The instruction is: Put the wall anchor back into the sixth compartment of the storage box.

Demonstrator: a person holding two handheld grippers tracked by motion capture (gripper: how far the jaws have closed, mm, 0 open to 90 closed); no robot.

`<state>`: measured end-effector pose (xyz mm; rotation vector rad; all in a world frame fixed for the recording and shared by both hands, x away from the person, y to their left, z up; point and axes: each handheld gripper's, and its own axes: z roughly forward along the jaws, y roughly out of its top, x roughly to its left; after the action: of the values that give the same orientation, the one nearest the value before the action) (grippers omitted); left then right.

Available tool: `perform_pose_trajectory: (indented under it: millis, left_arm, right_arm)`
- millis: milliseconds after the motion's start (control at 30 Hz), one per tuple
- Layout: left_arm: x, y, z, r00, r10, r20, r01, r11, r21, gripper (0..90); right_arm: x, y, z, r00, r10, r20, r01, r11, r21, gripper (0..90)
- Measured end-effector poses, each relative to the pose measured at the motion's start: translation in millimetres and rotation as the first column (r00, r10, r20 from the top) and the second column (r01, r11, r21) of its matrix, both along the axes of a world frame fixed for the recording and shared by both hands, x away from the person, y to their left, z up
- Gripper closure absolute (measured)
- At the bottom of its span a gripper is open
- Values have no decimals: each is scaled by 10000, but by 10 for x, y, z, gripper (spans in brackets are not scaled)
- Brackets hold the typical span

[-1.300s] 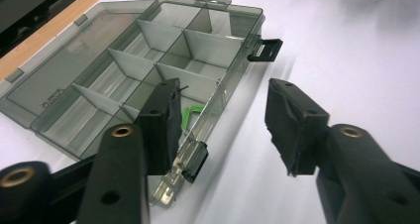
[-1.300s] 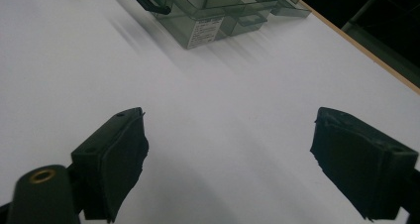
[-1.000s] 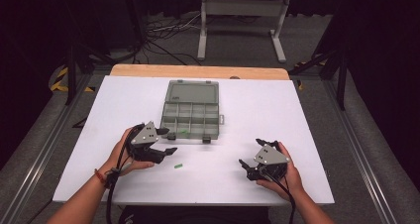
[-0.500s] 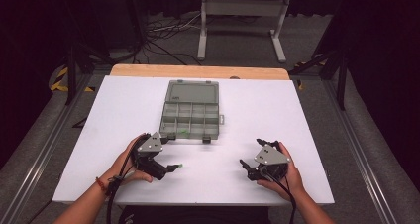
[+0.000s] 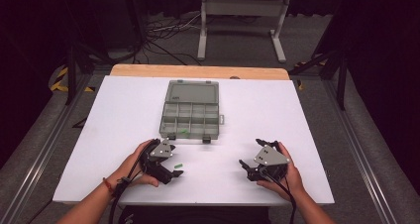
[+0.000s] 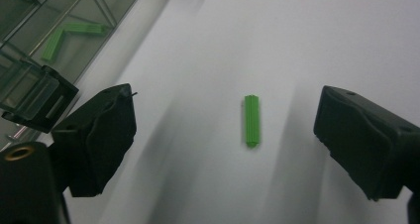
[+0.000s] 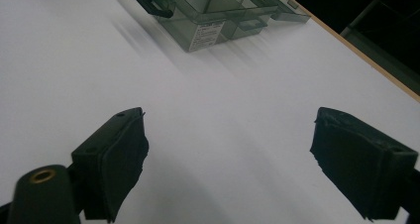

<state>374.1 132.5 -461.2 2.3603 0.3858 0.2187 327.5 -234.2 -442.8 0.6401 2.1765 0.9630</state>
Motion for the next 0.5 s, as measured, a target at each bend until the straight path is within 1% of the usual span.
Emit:
perform_pose_trajectory:
  millis: [33, 67, 100, 133, 167, 233, 267, 300, 333, 367, 400, 467, 500]
  left_arm:
    - [0, 0, 0, 10000, 0, 0, 0, 10000, 0, 155]
    - [4, 2, -5, 9999, 45, -98, -46, 10000, -41, 194]
    - [5, 1, -11, 10000, 87, 32, -87, 9999, 70, 205]
    - [5, 1, -11, 10000, 87, 32, -87, 9999, 70, 245]
    - [11, 6, -12, 10000, 52, -78, -52, 10000, 70, 245]
    - [16, 13, -14, 9998, -81, -189, 80, 10000, -42, 313]
    - [14, 16, -13, 9994, -163, -293, 161, 9998, -70, 330]
    - [13, 20, -10, 9987, -351, -357, 347, 9993, -108, 446]
    - [4, 22, -8, 9980, -501, -397, 495, 9987, -149, 485]
    - [-12, 21, -3, 9975, -547, -456, 541, 9984, -132, 485]
    - [-13, 19, 3, 9968, -664, -439, 659, 9978, -121, 524]
    - [-21, 19, 9, 9960, -746, -497, 741, 9972, -128, 639]
    - [-17, 20, 14, 9952, -870, -458, 867, 9962, -74, 683]
  right_arm:
    - [1, -2, 0, 10000, 0, -3, 0, 10000, 6, 144]
    - [1, -4, 0, 10000, 0, -9, 0, 10000, 10, 144]
    - [1, -5, 1, 10000, 4, -11, -4, 10000, 8, 144]
    - [1, -5, 1, 10000, 4, -11, -4, 10000, 8, 144]
    - [0, -5, 2, 10000, 16, -5, -16, 10000, -5, 144]
    - [2, -5, -1, 10000, 33, -11, -33, 10000, -20, 144]
    - [4, -6, -2, 10000, 31, -15, -31, 10000, -32, 144]
    - [7, -7, -4, 10000, 35, -29, -35, 10000, -42, 143]
    - [6, -7, -3, 10000, 31, -25, -31, 10000, -38, 144]
    - [6, -7, -3, 10000, 31, -25, -31, 10000, -38, 144]
    - [3, -6, -1, 10000, 42, -7, -42, 10000, -21, 145]
    - [-1, -5, 2, 10000, 59, 20, -59, 10000, -17, 145]
    - [-1, -4, 1, 10000, 55, 23, -54, 10000, -24, 145]
